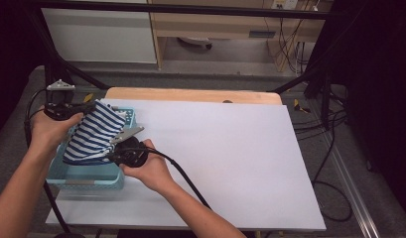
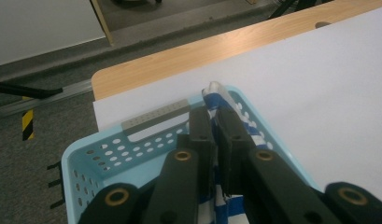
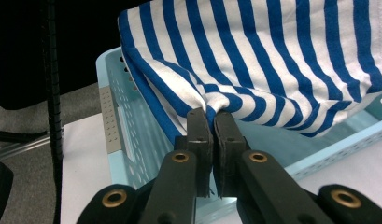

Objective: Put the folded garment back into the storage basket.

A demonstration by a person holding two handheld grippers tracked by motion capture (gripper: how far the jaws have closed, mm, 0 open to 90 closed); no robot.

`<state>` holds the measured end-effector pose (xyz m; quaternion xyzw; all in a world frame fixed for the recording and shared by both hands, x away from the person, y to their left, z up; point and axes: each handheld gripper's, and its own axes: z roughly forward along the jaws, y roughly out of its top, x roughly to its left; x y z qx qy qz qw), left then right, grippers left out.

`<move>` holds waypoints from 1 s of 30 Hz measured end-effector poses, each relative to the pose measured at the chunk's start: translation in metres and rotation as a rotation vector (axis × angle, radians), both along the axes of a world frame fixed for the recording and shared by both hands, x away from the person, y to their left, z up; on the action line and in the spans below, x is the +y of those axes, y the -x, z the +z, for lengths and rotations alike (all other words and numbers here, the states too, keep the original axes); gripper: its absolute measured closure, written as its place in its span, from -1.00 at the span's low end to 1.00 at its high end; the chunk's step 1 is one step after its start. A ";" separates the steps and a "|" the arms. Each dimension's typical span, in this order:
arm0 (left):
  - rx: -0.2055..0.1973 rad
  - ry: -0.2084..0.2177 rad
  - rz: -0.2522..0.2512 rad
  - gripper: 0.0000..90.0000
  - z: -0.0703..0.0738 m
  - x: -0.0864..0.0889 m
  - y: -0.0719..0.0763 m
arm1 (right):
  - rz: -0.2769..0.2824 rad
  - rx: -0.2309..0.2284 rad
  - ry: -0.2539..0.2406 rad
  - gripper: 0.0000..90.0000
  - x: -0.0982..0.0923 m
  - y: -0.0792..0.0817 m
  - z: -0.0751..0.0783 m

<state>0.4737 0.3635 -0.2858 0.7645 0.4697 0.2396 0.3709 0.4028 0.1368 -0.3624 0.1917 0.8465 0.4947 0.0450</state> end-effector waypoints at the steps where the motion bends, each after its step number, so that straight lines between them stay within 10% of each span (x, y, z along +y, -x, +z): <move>1: 0.000 0.001 0.002 0.90 -0.001 0.001 0.000 | 0.001 0.001 0.000 0.94 0.000 0.000 0.000; 30: 0.036 -0.022 0.026 0.90 -0.021 0.009 -0.002 | -0.013 0.026 0.034 0.93 0.007 -0.001 -0.005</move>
